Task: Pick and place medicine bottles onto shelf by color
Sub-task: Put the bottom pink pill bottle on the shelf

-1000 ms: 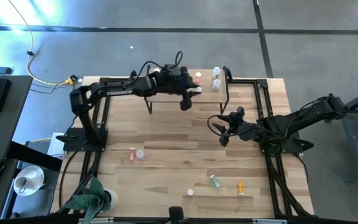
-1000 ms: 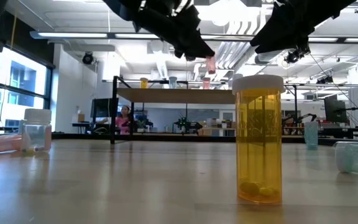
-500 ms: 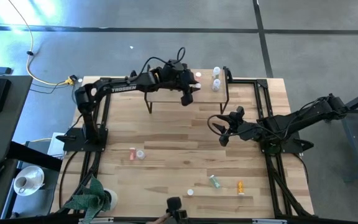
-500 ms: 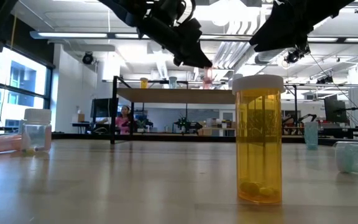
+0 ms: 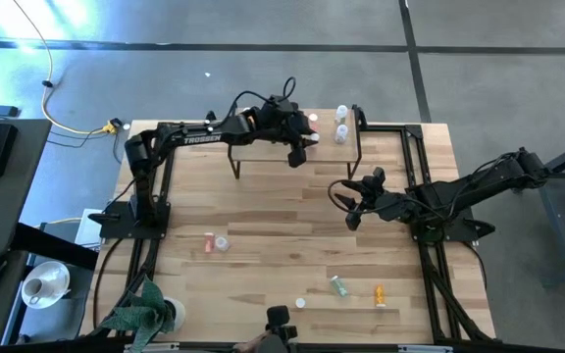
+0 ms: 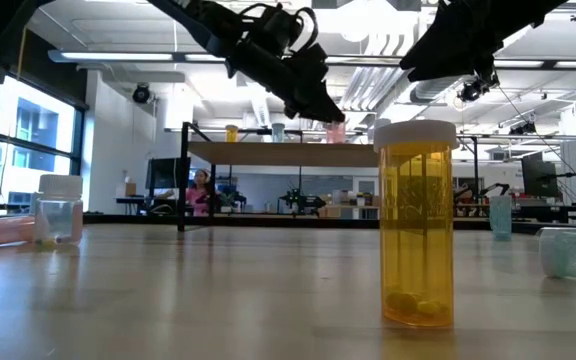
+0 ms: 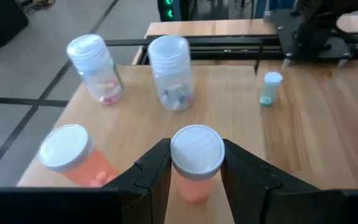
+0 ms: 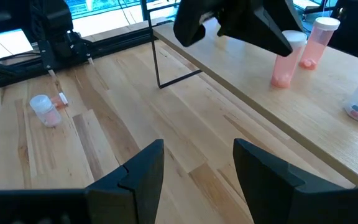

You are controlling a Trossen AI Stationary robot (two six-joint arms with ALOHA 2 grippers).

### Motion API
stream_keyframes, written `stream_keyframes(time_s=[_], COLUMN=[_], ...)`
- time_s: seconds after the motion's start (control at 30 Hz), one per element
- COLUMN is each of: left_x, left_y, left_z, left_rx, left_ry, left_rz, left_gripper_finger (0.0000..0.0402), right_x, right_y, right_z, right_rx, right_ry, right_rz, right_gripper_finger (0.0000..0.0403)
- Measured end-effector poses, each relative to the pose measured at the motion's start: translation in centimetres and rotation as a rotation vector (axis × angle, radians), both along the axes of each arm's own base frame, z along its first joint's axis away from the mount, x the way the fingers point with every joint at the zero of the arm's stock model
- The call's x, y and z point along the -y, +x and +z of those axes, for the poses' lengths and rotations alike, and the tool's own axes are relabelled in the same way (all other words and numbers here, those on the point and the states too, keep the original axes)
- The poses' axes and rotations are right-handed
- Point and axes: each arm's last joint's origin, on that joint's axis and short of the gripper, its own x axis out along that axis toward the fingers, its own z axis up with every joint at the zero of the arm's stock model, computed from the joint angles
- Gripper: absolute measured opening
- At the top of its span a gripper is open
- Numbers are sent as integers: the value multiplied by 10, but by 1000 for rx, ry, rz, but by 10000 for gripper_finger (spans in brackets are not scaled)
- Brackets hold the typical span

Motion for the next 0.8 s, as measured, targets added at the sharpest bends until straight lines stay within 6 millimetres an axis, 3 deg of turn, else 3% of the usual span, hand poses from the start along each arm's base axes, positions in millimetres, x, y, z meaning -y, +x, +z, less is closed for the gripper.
stream_keyframes(time_s=[0.8], left_x=[-4], left_y=[0], left_z=[-4], left_rx=[-15], left_ry=[20], left_rz=[50], left_gripper_finger=[133], right_x=[0], right_y=[0], right_z=[0], right_rx=[-1], right_ry=[0], right_rz=[0], right_gripper_finger=[183])
